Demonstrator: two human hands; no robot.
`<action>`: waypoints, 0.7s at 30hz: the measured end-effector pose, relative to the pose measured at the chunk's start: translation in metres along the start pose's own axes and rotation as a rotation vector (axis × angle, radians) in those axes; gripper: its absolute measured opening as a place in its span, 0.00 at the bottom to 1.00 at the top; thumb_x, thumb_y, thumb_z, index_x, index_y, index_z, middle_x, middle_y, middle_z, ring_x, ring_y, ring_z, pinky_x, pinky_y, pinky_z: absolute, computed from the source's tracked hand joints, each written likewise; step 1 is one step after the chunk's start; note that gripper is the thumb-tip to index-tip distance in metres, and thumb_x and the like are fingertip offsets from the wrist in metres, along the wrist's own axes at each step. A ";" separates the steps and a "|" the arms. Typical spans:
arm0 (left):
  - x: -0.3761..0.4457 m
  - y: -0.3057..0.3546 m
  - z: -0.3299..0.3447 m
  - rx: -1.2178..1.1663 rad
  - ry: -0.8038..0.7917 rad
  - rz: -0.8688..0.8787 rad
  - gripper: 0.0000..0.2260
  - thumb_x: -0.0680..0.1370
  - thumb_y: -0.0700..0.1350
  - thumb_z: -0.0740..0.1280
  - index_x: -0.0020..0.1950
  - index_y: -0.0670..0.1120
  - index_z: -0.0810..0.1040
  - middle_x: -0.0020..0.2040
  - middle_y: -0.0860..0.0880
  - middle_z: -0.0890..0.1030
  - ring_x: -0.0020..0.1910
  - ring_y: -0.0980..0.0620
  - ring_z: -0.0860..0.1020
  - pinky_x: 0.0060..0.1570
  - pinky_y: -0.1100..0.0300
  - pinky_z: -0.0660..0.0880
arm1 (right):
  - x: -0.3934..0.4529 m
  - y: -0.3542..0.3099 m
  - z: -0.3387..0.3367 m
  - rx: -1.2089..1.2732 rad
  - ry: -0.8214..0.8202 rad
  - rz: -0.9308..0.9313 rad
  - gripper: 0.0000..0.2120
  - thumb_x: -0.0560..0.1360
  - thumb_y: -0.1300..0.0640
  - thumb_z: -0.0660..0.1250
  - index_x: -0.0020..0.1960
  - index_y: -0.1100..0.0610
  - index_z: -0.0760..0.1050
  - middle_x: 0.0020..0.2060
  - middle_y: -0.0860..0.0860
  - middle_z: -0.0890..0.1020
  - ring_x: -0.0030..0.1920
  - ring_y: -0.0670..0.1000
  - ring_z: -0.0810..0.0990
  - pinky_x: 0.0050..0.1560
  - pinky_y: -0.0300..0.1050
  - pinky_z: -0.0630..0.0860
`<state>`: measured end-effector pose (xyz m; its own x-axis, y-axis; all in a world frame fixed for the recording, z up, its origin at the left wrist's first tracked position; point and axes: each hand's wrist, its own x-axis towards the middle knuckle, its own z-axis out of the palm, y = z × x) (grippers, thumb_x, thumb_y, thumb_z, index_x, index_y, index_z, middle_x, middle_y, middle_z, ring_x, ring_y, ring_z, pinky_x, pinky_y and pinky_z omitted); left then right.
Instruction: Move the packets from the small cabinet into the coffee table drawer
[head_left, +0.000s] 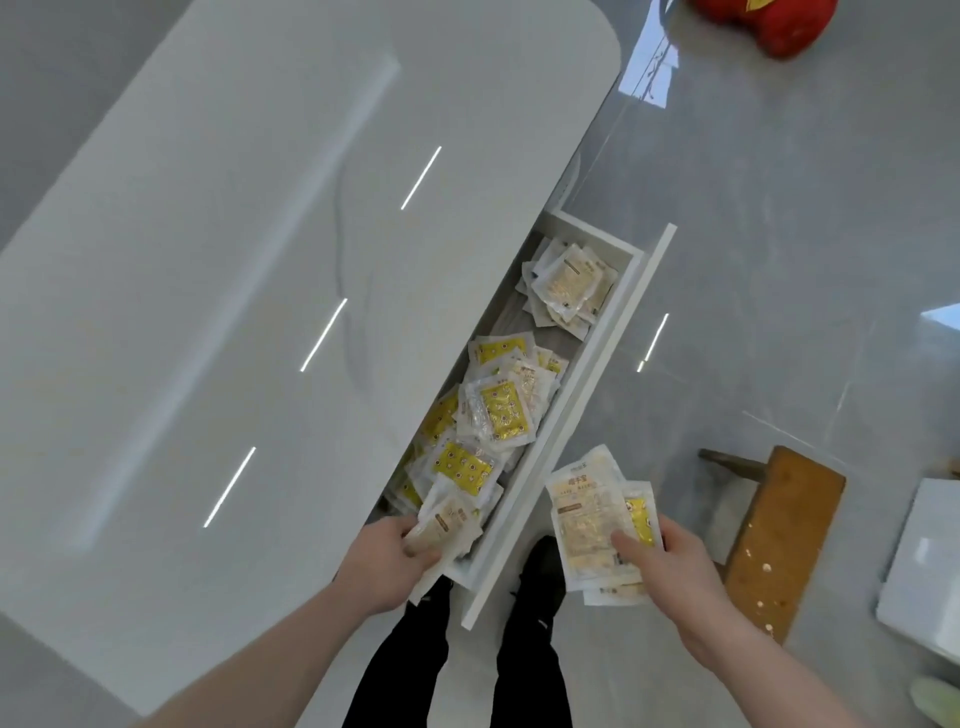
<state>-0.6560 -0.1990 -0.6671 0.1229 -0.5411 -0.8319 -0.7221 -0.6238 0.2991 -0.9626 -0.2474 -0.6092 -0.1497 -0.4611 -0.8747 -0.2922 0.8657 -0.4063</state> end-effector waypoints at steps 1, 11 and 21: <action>0.002 0.006 -0.004 -0.010 0.000 0.021 0.07 0.75 0.49 0.73 0.42 0.59 0.77 0.36 0.57 0.81 0.34 0.62 0.78 0.32 0.69 0.70 | 0.001 0.001 -0.002 0.002 0.002 0.003 0.08 0.80 0.57 0.69 0.56 0.46 0.79 0.48 0.44 0.86 0.48 0.49 0.85 0.42 0.44 0.79; 0.046 0.042 -0.012 -0.007 -0.065 -0.014 0.07 0.76 0.50 0.71 0.53 0.53 0.80 0.46 0.53 0.83 0.44 0.53 0.82 0.45 0.59 0.79 | 0.022 0.001 -0.005 0.010 0.027 0.005 0.08 0.79 0.56 0.70 0.57 0.48 0.81 0.48 0.47 0.87 0.49 0.51 0.85 0.55 0.55 0.82; 0.038 0.029 -0.006 -0.035 0.019 0.039 0.05 0.79 0.51 0.67 0.53 0.55 0.80 0.41 0.54 0.84 0.38 0.55 0.82 0.38 0.60 0.77 | 0.026 -0.009 0.014 0.054 -0.037 0.008 0.11 0.80 0.59 0.70 0.60 0.48 0.81 0.50 0.46 0.87 0.51 0.50 0.86 0.55 0.53 0.82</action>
<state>-0.6680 -0.2407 -0.6869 0.1083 -0.5761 -0.8102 -0.7025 -0.6210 0.3477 -0.9508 -0.2645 -0.6318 -0.1169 -0.4473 -0.8867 -0.2397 0.8791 -0.4119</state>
